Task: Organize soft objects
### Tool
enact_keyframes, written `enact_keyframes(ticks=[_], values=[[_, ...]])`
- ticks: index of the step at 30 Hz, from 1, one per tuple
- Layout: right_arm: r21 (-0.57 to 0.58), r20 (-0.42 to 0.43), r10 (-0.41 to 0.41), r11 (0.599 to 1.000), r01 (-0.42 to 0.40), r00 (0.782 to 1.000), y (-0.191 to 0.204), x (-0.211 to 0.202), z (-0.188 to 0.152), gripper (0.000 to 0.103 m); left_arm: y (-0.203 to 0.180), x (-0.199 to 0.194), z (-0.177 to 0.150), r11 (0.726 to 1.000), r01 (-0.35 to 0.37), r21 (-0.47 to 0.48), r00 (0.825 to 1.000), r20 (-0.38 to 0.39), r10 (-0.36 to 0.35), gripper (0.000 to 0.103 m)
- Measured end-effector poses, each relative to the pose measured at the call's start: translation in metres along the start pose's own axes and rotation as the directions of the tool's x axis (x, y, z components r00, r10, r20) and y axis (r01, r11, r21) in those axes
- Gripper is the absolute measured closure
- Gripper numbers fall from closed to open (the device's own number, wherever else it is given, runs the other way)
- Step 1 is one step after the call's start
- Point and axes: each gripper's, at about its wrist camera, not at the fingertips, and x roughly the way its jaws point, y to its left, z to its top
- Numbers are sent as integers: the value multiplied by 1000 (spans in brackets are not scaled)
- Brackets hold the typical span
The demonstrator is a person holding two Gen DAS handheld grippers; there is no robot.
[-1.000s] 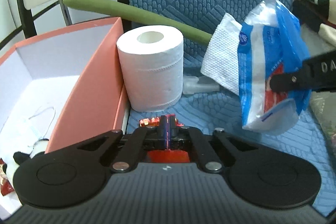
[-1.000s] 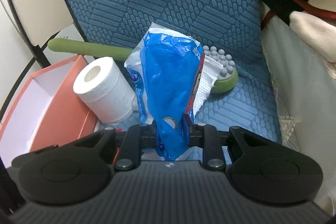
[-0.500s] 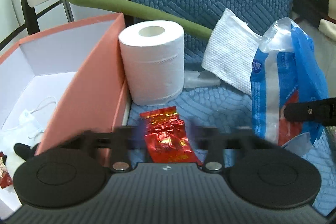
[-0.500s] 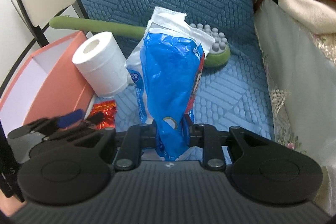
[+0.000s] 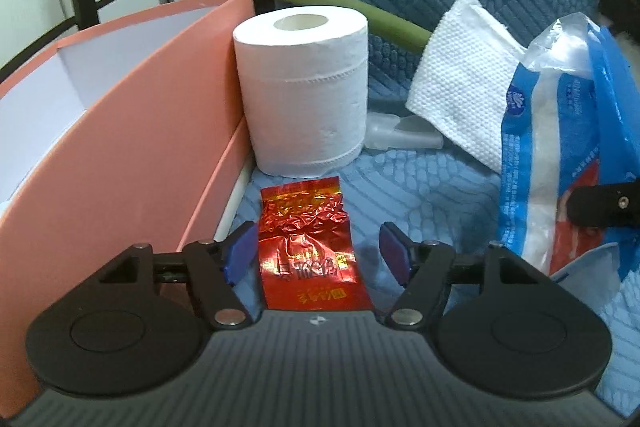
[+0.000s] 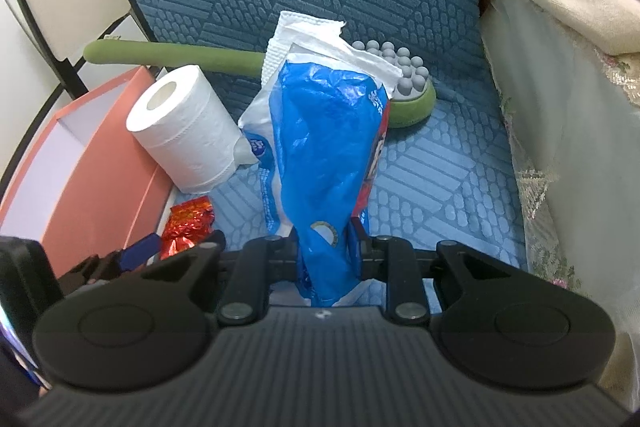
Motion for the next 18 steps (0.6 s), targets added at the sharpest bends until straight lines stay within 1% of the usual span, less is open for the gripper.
enact_keyframes(ticks=[4, 6, 8, 11, 15, 17, 18], values=[[-7, -4, 1, 1000, -1, 1000, 0, 5, 4, 78, -1, 5, 0, 999, -19, -35, 1000, -6, 19, 28], [-5, -9, 5, 1000, -5, 1000, -1, 9, 5, 78, 0, 8, -1, 997, -35, -64, 999, -24, 34, 28], [-8, -14, 7, 1000, -7, 1000, 0, 14, 8, 76, 1, 10, -2, 996, -45, -81, 999, -32, 42, 28], [-21, -26, -2, 1000, 1, 1000, 3, 22, 11, 73, 2, 12, -1, 995, -38, -91, 999, -39, 35, 28], [-33, -42, -5, 999, 4, 999, 6, 30, 12, 64, 4, 14, 0, 995, -13, -102, 1000, -25, 11, 28], [-33, -62, -17, 999, 15, 998, 6, 37, 11, 52, 3, 15, 1, 995, -19, -95, 1000, -25, 17, 31], [-26, -72, -18, 1000, 16, 997, 6, 40, 10, 52, 4, 16, 1, 995, -19, -97, 999, -28, 16, 33]])
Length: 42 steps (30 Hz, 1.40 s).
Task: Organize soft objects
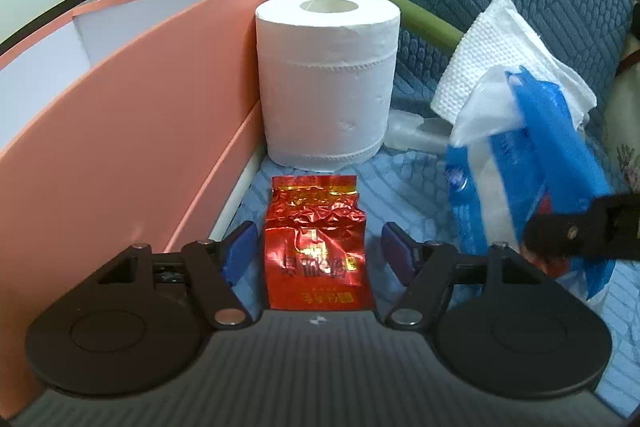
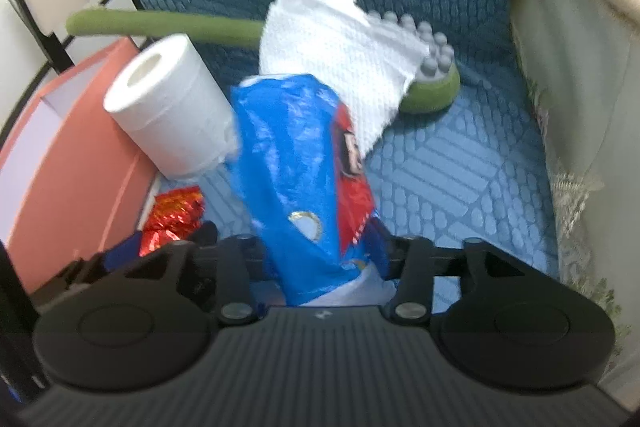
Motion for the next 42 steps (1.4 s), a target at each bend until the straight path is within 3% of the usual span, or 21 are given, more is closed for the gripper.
enact_keyframes(ticks=[5, 14, 27, 34, 42], values=[[19, -3, 6, 1000, -6, 1000, -2, 3, 0, 54, 8, 3, 2, 999, 14, -31, 1000, -11, -14, 45], [-34, 16, 18, 999, -18, 1000, 8, -11, -2, 73, 14, -6, 5, 997, 61, -36, 998, 2, -61, 45], [0, 42, -7, 1000, 7, 999, 6, -46, -26, 73, 22, -37, 2, 988, 151, -21, 989, -3, -151, 45], [46, 54, -10, 999, 7, 999, 11, -75, -60, 73, 43, -66, 5, 973, 229, -40, 973, -6, -229, 45], [63, 40, -17, 998, 15, 999, 22, -92, -81, 73, 51, -110, 2, 952, 305, 25, 952, 9, -305, 45]])
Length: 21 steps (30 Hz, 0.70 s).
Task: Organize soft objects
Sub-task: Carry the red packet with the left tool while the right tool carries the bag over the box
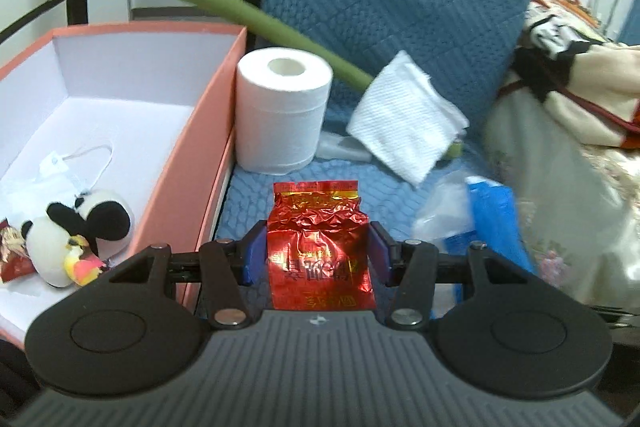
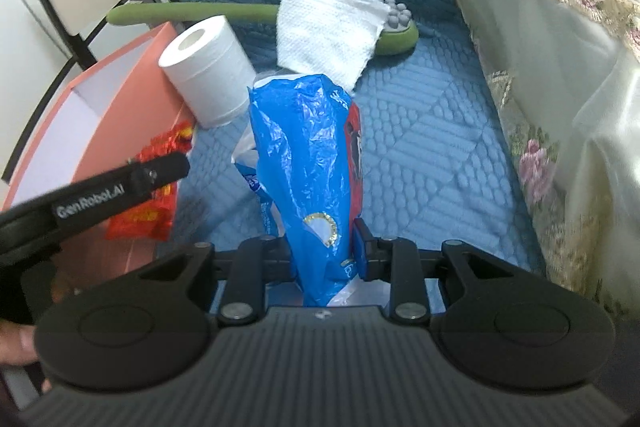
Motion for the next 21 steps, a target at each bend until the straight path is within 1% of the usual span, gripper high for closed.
enact_keyframes(ticks=[3, 8, 11, 17, 21], values=[[-16, -1, 15, 1000, -15, 1000, 9, -9, 3, 73, 4, -15, 5, 1000, 8, -3, 1000, 11, -8, 45], [-49, 19, 45, 998, -44, 999, 26, -24, 19, 73, 19, -33, 19, 1000, 20, -24, 1000, 23, -20, 45], [-57, 31, 69, 996, -67, 997, 37, -33, 29, 73, 28, -48, 31, 1000, 0, -25, 999, 54, 1, 45], [-96, 57, 107, 990, -101, 993, 67, -47, 54, 73, 51, -73, 68, 1000, -13, -26, 996, 91, 16, 45], [-120, 68, 141, 984, -133, 988, 89, -54, 71, 73, 71, -80, 92, 1000, 3, -21, 997, 75, -2, 45]])
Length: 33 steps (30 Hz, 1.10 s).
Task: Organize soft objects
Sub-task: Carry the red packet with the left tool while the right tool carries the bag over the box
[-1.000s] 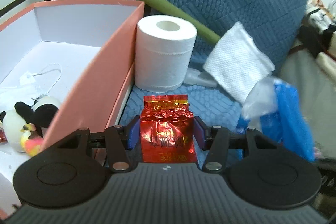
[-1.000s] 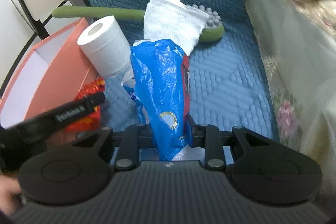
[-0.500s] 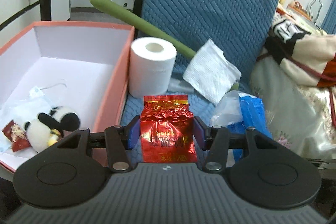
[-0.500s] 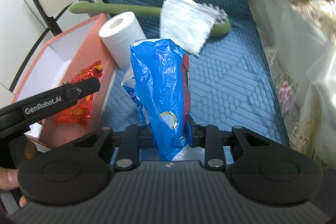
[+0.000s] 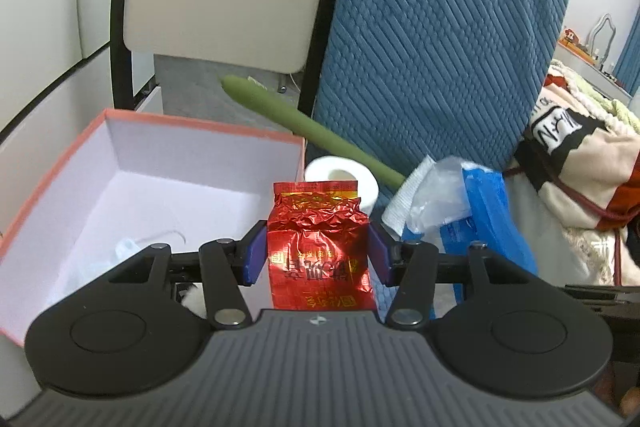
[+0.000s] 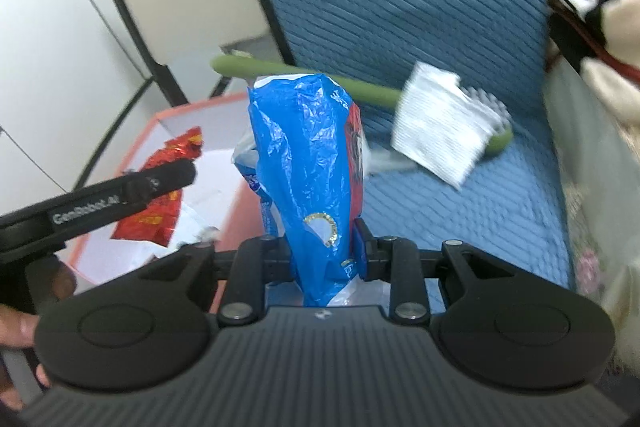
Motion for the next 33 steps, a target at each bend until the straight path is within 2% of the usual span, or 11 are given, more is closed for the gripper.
enact_keyframes(ticks=[7, 11, 16, 19, 25, 30, 33], values=[[-61, -5, 47, 997, -47, 999, 30, 8, 36, 73, 31, 11, 44, 997, -60, 45, 994, -85, 64, 45], [-55, -51, 70, 996, -73, 996, 36, 22, 58, 73, 51, 8, 72, 999, -39, -6, 992, -121, 38, 45], [-68, -100, 94, 993, -101, 991, 58, 32, 78, 73, 65, 6, 93, 997, -75, -11, 980, -185, 71, 45], [-105, -116, 83, 990, -95, 990, 76, 37, 87, 73, 70, 8, 95, 996, -80, -31, 969, -236, 70, 45], [-155, -177, 76, 982, -104, 981, 107, 56, 90, 73, 88, 17, 86, 996, -71, -61, 964, -262, 53, 45], [-167, -226, 91, 977, -131, 970, 121, 76, 82, 73, 125, 33, 67, 986, -136, -100, 939, -331, 96, 45], [-166, -252, 88, 977, -132, 964, 127, 92, 74, 73, 140, 42, 57, 982, -156, -105, 931, -347, 111, 45]])
